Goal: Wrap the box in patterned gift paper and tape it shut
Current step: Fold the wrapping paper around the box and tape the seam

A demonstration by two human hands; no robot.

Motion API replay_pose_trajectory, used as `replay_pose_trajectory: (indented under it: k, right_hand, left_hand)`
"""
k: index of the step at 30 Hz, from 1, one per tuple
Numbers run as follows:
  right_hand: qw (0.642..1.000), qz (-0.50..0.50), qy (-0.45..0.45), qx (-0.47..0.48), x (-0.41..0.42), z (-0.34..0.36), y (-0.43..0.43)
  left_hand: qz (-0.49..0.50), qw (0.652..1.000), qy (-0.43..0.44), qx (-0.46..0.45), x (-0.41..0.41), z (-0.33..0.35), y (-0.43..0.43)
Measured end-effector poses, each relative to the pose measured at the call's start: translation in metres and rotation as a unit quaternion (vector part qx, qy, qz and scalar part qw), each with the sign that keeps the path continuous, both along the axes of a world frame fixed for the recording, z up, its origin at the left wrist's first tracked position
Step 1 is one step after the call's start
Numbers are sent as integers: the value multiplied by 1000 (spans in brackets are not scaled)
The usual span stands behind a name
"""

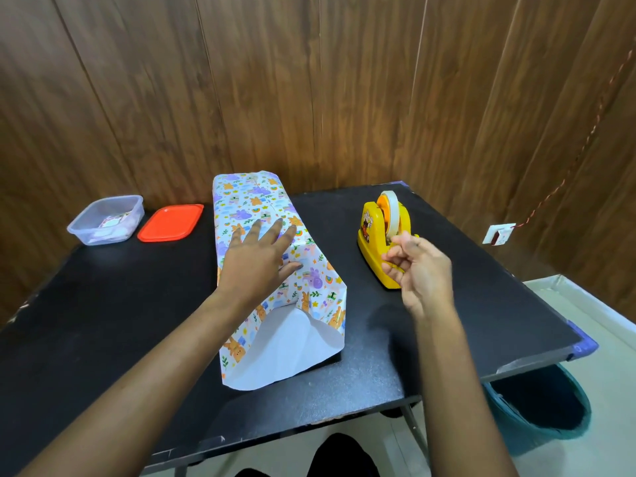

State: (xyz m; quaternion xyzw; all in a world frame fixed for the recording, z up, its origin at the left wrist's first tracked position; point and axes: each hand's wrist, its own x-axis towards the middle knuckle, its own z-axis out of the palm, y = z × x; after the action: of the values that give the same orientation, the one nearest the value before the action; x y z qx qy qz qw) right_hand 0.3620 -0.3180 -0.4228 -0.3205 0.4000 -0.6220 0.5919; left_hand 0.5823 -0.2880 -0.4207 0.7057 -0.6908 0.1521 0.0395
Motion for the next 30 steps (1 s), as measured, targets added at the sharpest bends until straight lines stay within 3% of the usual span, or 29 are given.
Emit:
replay_pose_trajectory:
  k: [4,6,10,15,25,30]
  right_hand:
    - [982,126,139,-14,27,17,25]
    - [976,153,154,14,50,10,39]
    - [975,186,81,91,96,-14,59]
    - [984,107,-26,141,133,-40,59]
    - [994,45,3,101,143,-62,50]
    - [992,57,-71,86,147,-60,47]
  left_hand:
    - [1,1000,-5,1,-1,3,2]
    - [-1,1000,-6,0,0,4,4]
    - [-1,1000,-10,0,1,2,4]
    - [-2,1000,-10,-4,1,1,3]
    - [-5,1000,-18,-17,2,-4,2]
    - [-2,1000,-23,-14,4,-4,1]
